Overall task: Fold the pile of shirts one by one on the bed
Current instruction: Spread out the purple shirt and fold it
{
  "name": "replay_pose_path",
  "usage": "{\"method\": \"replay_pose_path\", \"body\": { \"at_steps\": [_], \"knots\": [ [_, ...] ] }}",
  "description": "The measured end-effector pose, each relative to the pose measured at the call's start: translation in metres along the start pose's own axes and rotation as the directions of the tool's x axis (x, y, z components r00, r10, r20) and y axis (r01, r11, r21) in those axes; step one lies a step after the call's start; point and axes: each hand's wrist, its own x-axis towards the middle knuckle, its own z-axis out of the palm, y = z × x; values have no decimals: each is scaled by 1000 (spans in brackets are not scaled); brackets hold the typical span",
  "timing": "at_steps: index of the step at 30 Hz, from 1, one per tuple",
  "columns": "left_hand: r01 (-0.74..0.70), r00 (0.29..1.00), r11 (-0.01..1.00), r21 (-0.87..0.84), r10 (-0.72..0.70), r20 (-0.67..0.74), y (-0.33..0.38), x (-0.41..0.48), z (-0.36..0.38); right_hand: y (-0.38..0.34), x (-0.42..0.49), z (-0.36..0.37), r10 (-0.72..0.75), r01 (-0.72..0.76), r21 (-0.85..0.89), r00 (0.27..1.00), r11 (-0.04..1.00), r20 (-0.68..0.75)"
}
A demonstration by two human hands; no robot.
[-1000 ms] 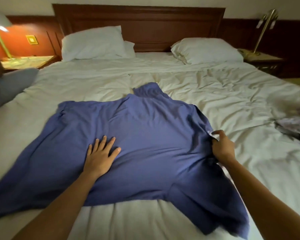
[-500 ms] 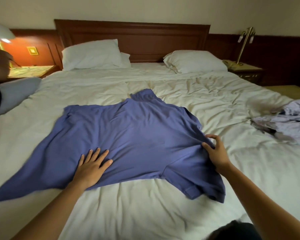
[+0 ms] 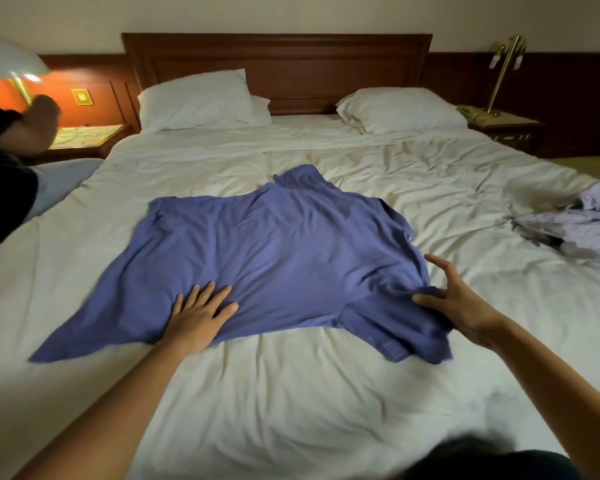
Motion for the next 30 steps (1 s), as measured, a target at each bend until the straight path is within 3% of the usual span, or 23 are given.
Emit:
{"method": "replay_pose_path", "body": {
  "at_steps": [3,5,8,10,11,14,16,18,19,21,24,26,30],
  "knots": [
    [-13,1000,999,30,13,-5,-4,-6,0,4,-7,-12,62,-62,10,998,998,-27],
    [-31,999,997,73,30,11,-3,-11,-2,6,-15,-26,141,-147,-211,989,966,-41],
    [-65,997,986,151,59,47,0,-20,-9,5,-26,-35,182,-227,-644,974,730,-138],
    [-92,994,976,197,78,80,1,-27,-14,0,-33,-22,51,-197,-803,978,562,-204],
    [-104,992,976,189,89,88,0,-30,-16,-4,-36,-10,-55,-156,-834,974,529,-217],
    [-106,990,993,-50,110,84,-5,-38,-25,-14,-42,40,-323,108,-839,943,533,-83],
    [-137,987,962,-235,153,53,-17,-44,-29,-10,-42,75,-255,198,-843,964,501,75],
    [-204,975,953,-224,219,43,-32,-51,-31,5,-38,98,-150,168,-914,981,370,119],
    [-228,971,953,-197,238,29,-40,-55,-31,10,-37,105,-167,165,-931,979,326,116],
    [-241,970,958,-155,241,-19,-53,-62,-32,11,-39,110,-309,220,-925,943,309,121],
    [-246,968,969,-10,245,-50,-61,-69,-38,16,-37,106,-570,373,-907,796,195,204],
    [-251,967,968,18,251,-44,-60,-74,-44,12,-38,98,-592,423,-878,775,223,223],
    [-264,956,963,-54,254,-144,-61,-85,-59,-10,-45,82,-515,441,-822,829,360,219]
  ]
}}
